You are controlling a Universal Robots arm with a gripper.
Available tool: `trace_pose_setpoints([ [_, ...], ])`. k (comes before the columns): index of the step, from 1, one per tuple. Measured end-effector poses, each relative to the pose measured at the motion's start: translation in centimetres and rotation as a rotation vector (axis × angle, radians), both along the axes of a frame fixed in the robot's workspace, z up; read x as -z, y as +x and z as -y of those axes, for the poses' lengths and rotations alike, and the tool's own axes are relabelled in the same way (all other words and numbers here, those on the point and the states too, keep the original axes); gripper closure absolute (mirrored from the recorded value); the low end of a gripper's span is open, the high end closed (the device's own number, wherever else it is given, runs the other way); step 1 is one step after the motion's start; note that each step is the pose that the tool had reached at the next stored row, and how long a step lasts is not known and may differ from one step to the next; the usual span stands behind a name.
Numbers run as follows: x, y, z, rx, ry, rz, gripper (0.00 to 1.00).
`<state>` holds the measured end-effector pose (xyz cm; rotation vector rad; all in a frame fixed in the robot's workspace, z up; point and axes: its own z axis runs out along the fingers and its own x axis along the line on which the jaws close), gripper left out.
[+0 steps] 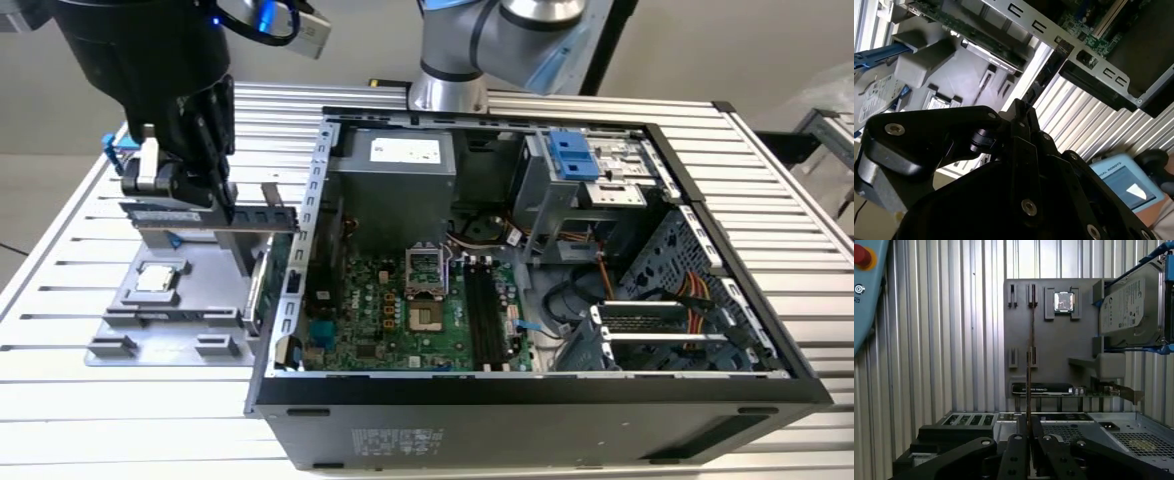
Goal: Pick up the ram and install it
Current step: 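Pick up the ram and move it above insertion slot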
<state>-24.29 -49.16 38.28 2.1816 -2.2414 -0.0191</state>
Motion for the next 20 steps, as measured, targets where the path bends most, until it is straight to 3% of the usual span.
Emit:
trace_pose_setpoints([
  [20,0.0,3.44,0.0,-0.004,0.0,0.0,1.0],
])
